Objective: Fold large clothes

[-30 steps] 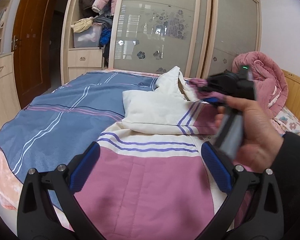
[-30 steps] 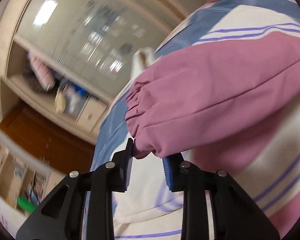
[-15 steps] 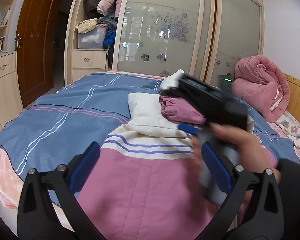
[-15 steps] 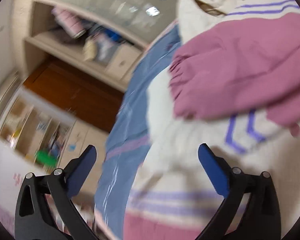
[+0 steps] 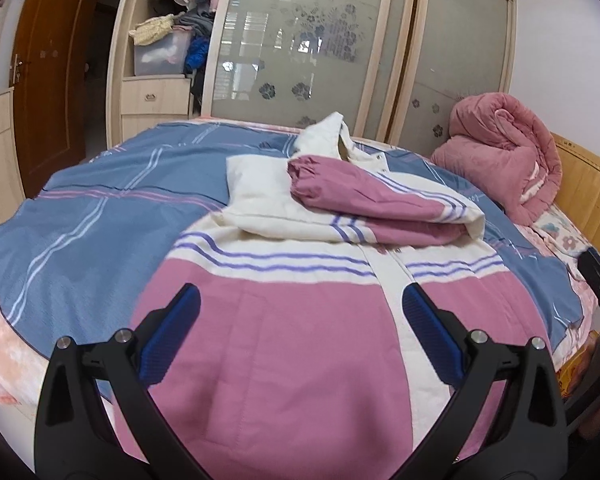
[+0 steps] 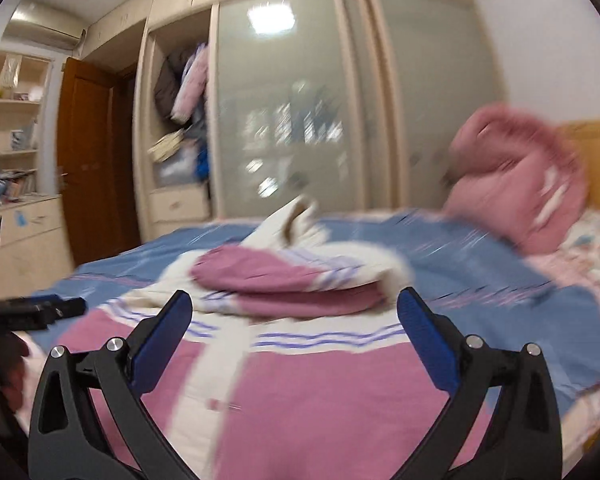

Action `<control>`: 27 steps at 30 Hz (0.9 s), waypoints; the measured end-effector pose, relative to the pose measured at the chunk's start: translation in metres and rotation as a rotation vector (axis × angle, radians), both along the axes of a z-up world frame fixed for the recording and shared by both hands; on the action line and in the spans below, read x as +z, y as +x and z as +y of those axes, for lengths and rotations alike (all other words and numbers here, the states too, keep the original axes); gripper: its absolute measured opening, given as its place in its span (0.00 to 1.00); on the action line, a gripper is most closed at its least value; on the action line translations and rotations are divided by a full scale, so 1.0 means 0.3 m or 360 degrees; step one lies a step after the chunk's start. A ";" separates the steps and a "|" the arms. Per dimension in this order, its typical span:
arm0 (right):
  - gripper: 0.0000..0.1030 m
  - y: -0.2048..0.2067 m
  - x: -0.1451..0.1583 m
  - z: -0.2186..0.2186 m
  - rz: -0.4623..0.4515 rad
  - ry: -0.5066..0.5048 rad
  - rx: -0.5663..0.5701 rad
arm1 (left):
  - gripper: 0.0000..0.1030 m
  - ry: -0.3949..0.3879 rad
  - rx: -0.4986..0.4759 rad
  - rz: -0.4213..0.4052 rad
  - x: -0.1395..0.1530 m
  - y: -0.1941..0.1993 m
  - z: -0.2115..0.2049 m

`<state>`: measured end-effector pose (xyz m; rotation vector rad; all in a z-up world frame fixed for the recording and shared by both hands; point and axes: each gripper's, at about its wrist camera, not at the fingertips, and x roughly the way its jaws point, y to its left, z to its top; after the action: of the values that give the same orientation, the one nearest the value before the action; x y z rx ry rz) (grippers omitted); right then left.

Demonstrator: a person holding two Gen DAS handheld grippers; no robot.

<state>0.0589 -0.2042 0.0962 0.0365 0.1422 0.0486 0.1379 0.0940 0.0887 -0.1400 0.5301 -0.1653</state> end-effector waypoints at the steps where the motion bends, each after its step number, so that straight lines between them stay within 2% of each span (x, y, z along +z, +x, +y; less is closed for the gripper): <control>1: 0.99 0.017 -0.014 -0.007 0.0020 -0.0011 -0.0037 | 0.98 -0.0006 -0.0007 0.0013 -0.009 -0.001 -0.007; 2: 0.99 0.036 -0.016 -0.017 0.0075 -0.0008 -0.0024 | 0.98 -0.0012 -0.0013 0.0026 -0.019 -0.003 -0.013; 4: 0.99 0.039 -0.028 -0.030 0.0088 -0.0022 0.0004 | 0.98 -0.0026 -0.0028 0.0052 -0.038 -0.006 -0.029; 7: 0.99 0.021 -0.034 -0.058 0.0104 -0.0077 0.0009 | 0.98 0.0018 -0.0019 0.0025 -0.047 -0.029 -0.057; 12: 0.99 0.010 -0.024 -0.128 0.0164 0.0022 0.0016 | 0.98 0.0102 -0.0038 -0.0007 -0.055 -0.059 -0.102; 16: 0.99 -0.013 -0.011 -0.163 0.0181 0.0070 0.0024 | 0.98 0.0031 -0.0118 0.0054 -0.054 -0.036 -0.108; 19: 0.99 -0.015 -0.011 -0.190 0.0198 0.0117 0.0032 | 0.98 -0.0131 -0.0227 0.0154 -0.021 0.031 -0.082; 21: 0.99 -0.011 -0.014 -0.207 0.0217 0.0140 0.0031 | 0.98 -0.0287 -0.0252 0.0229 0.013 0.114 -0.037; 22: 0.99 -0.009 -0.014 -0.214 0.0226 0.0152 0.0032 | 0.98 -0.0323 -0.0255 0.0240 0.024 0.144 -0.027; 25: 0.99 0.003 -0.021 -0.229 0.0257 0.0183 0.0034 | 0.98 -0.0306 -0.0226 0.0245 0.087 0.302 0.008; 27: 0.99 0.010 -0.027 -0.235 0.0271 0.0197 0.0033 | 0.98 -0.0280 -0.0276 0.0295 0.127 0.450 0.005</control>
<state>0.0618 -0.2748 0.0882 0.1633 0.3100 0.0748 0.2728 0.0956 0.1268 -0.2828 0.7128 -0.3708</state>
